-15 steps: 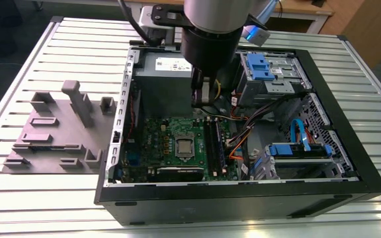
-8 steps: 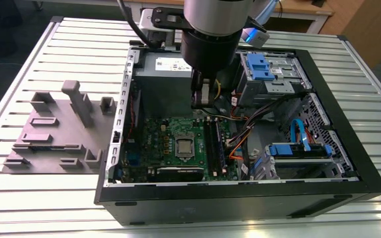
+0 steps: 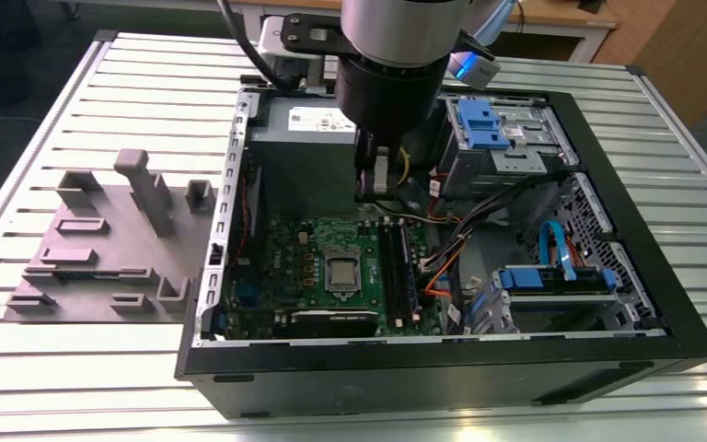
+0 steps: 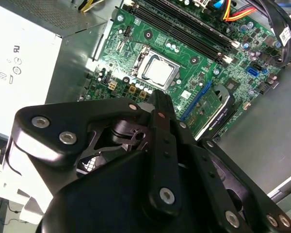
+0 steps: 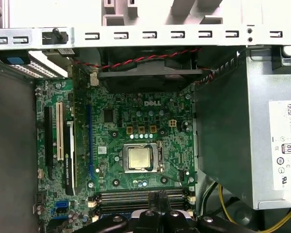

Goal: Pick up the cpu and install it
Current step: 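Close the cpu cover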

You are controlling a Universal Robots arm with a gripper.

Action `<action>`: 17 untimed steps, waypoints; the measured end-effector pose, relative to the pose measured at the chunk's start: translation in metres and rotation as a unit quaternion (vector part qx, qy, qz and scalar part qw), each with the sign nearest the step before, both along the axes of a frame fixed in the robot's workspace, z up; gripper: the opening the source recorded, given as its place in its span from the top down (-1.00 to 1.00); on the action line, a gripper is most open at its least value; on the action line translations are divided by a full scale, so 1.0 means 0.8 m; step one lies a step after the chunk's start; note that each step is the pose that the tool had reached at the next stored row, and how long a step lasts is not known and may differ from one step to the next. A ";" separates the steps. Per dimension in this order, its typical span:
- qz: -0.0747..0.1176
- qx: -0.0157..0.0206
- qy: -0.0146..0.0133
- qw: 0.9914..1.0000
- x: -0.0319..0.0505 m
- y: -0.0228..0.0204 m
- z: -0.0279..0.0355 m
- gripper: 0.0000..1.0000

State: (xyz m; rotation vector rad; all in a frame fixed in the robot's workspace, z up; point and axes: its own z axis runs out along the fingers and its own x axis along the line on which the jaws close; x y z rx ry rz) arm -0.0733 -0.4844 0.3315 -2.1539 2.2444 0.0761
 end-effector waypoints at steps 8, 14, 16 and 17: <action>0.004 0.000 -0.001 1.000 0.000 0.0000 -0.0079 0.80; 0.009 0.000 -0.001 1.000 0.000 0.0000 -0.0156 0.80; 0.009 0.000 -0.001 1.000 0.000 0.0000 -0.0178 0.80; 0.010 0.000 -0.001 1.000 0.000 0.0000 -0.0189 0.80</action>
